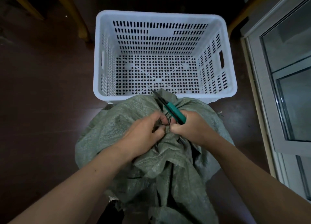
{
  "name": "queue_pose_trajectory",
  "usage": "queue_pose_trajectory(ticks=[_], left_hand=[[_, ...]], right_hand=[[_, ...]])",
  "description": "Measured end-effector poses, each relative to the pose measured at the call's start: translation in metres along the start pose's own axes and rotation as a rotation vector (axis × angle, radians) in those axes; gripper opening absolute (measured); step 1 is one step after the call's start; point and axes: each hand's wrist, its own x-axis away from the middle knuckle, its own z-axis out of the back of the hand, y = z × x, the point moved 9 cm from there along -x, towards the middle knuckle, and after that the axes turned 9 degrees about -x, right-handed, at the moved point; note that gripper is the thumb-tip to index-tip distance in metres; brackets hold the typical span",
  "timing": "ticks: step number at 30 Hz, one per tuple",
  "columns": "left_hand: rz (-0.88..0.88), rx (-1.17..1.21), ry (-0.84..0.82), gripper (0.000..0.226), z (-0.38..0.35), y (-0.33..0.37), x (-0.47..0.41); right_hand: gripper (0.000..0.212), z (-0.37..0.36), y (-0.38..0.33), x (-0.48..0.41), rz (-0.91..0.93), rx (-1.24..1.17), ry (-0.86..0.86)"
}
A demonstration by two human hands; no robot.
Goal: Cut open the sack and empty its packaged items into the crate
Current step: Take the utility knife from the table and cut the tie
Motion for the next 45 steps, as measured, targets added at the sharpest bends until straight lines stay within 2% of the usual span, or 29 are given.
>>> queue_pose_trajectory(ticks=[4,9,14,17,23,29,32,35,38,39,41,43,45], left_hand=[[-0.006,-0.195,0.027,0.021,-0.001,0.003,-0.003],[0.004,-0.312,0.154,0.024,0.003,0.012,-0.001],[0.063,-0.112,0.306,0.009,0.011,0.011,0.0],[0.076,-0.035,0.32,0.006,0.01,0.01,0.003],[0.075,0.063,0.271,0.009,0.005,0.012,0.005],[0.141,0.035,0.197,0.007,-0.003,0.001,0.008],[0.144,0.037,0.215,0.004,-0.003,0.001,0.008],[0.178,0.093,0.264,0.005,0.003,0.0,0.008],[0.172,0.144,0.266,0.006,0.007,0.004,0.003],[0.167,0.153,0.261,0.006,0.007,0.006,0.001],[0.168,0.151,0.256,0.006,0.007,0.006,-0.002],[0.17,0.157,0.255,0.007,0.007,0.005,-0.003],[0.163,0.152,0.249,0.007,0.006,0.007,-0.002]], right_hand=[[0.027,-0.001,0.006,0.0,0.016,0.0,0.048],[0.016,-0.003,0.009,0.001,0.032,0.007,0.071],[0.008,0.003,0.007,-0.001,0.052,-0.103,0.073],[0.015,0.004,0.001,0.0,0.085,-0.127,0.024],[0.015,0.015,0.0,0.004,0.086,-0.033,0.122],[0.014,0.009,0.007,0.011,0.037,-0.073,0.149],[0.006,0.007,0.004,0.009,-0.001,-0.109,0.1],[0.015,0.011,-0.002,0.014,-0.039,-0.228,0.05],[0.042,0.015,0.004,0.034,-0.09,-0.428,-0.008],[0.039,0.017,0.005,0.041,-0.087,-0.435,0.008],[0.026,0.026,0.008,0.051,-0.049,-0.342,0.071],[0.024,0.032,0.007,0.056,-0.018,-0.173,0.093],[0.019,0.035,0.006,0.061,-0.001,-0.105,0.079]])
